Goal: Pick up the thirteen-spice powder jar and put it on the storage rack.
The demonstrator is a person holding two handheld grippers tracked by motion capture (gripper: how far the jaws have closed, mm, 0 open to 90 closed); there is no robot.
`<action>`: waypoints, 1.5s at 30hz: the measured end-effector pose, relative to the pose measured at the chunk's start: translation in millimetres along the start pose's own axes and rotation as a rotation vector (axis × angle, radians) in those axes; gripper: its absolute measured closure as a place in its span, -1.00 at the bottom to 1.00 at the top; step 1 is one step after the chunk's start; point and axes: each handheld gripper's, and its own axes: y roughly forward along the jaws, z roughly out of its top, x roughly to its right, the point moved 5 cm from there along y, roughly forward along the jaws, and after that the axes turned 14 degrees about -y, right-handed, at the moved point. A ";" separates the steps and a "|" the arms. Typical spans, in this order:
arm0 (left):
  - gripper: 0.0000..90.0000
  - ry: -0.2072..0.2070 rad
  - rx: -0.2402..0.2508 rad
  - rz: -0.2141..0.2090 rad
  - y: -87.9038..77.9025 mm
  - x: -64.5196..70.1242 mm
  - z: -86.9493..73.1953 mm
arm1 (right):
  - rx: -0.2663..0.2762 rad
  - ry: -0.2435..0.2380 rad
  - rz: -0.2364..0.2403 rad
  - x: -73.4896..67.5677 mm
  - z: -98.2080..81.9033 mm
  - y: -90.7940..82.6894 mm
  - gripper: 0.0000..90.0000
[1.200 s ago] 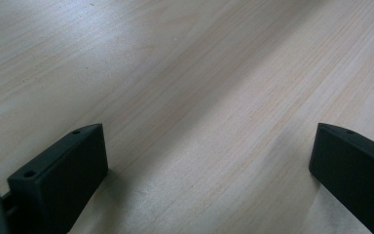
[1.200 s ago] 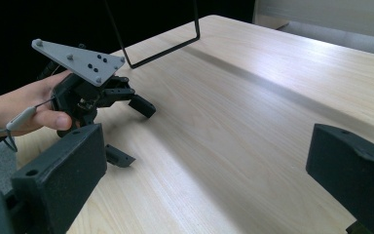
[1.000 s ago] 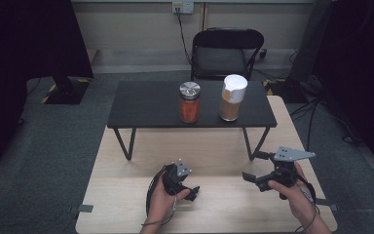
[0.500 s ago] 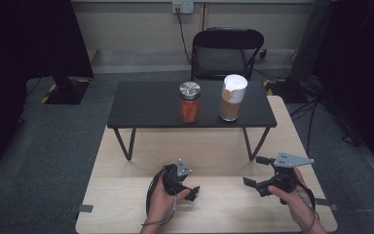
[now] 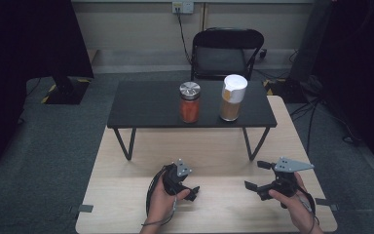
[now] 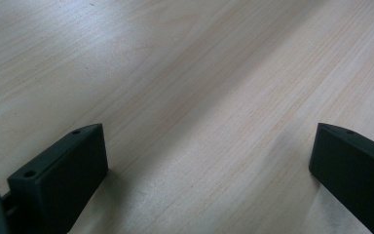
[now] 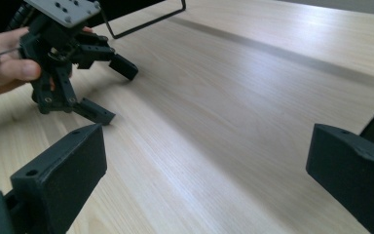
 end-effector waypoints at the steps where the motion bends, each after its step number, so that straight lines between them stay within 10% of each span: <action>1: -1.00 0.000 0.000 0.000 0.0 0.0 0.0 | -0.002 0.002 0.001 0.0 -1.8 0.1 -0.99; 31: -1.00 -0.001 0.000 0.000 0.0 0.0 0.0 | -0.117 -0.003 -0.023 -6.3 -23.7 8.2 -0.99; 45: -1.00 0.000 0.000 0.000 0.0 0.0 0.0 | -0.268 -0.048 -0.074 -11.0 -21.1 18.6 -0.97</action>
